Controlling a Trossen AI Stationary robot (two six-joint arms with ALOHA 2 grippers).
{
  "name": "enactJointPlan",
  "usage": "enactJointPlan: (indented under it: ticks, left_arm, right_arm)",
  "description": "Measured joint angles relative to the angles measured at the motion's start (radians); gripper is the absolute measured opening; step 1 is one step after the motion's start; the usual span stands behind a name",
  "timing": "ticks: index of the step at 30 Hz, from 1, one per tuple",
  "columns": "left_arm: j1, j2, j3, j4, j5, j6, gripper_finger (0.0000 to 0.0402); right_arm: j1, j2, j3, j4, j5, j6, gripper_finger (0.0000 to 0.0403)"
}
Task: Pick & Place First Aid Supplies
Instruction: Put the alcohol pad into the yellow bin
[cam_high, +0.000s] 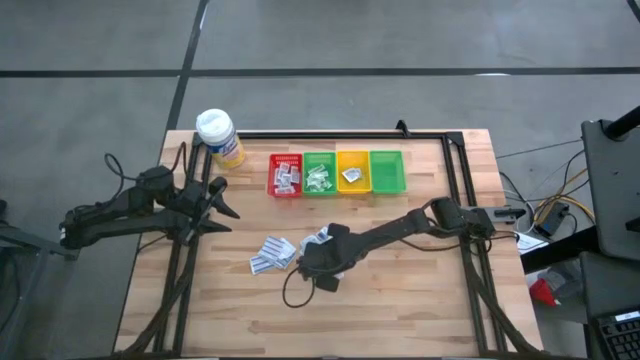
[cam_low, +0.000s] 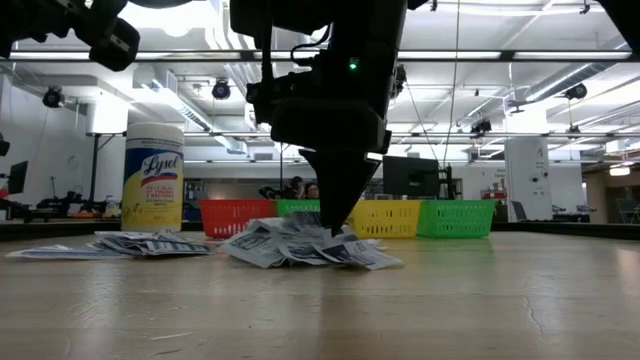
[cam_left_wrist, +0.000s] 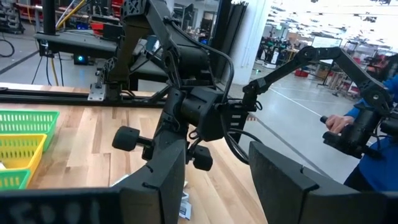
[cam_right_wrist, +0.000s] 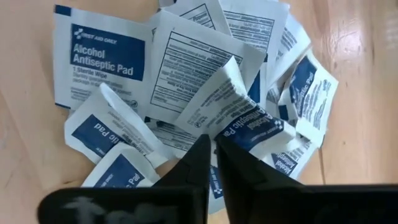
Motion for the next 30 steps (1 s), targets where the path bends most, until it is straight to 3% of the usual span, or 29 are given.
enactJointPlan:
  ticks: [12,25,30]
  left_arm:
    - [0.0,0.0,0.0,0.0,0.0,0.003,0.0175]
    - [0.0,0.0,0.0,0.0,0.0,0.003,0.0175]
    - [0.0,0.0,0.0,0.007,0.0,0.003,0.0175]
  right_arm:
    - [0.002,0.0,0.0,-0.026,-0.004,-0.003,0.0118]
    - [0.012,-0.061,0.0,-0.03,-0.004,0.004,0.0102]
    - [0.012,-0.08,0.003,0.058,-0.003,-0.015,0.0101]
